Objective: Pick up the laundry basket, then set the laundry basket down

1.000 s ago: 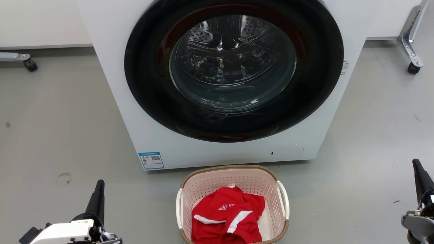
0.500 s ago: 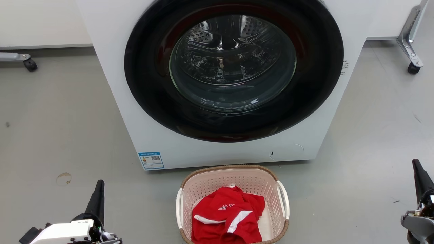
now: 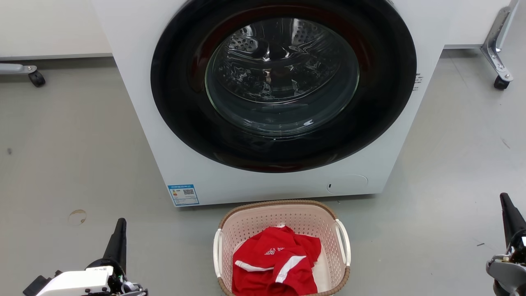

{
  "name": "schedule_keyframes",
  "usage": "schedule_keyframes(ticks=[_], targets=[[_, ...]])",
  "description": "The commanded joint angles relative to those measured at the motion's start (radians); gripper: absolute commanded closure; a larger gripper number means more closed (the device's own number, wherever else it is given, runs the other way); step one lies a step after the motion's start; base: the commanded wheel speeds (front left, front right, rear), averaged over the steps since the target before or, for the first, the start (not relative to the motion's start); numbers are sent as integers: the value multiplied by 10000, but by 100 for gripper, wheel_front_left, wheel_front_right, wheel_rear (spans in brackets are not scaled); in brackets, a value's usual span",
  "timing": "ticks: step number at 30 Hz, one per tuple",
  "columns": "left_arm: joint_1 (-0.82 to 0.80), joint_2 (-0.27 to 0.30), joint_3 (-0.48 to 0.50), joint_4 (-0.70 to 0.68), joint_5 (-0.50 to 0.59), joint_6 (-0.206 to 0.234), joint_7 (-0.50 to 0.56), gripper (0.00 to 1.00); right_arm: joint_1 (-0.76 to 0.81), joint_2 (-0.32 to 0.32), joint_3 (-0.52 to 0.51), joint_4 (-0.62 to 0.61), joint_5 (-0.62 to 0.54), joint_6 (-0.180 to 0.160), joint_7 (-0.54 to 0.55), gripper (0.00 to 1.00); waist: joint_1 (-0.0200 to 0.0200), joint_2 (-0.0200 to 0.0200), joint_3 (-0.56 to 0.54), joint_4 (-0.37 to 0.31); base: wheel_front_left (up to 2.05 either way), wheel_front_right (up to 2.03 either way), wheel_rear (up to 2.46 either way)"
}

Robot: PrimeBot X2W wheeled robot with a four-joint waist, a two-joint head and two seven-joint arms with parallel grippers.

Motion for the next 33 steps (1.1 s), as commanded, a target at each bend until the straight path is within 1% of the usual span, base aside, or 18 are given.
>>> schedule_keyframes(ticks=[1, 33], targets=[[-507, 70, 338, -231, 5, -82, 47, 100, -484, -249, 128, -308, 2, 48, 67, 100, 0, -1, 0, 0, 0, 0, 0], [-509, 57, 358, -230, 21, -83, 62, 100, -486, -241, 116, -307, -7, 48, 77, 100, 0, -1, 0, 0, 0, 0, 0]])
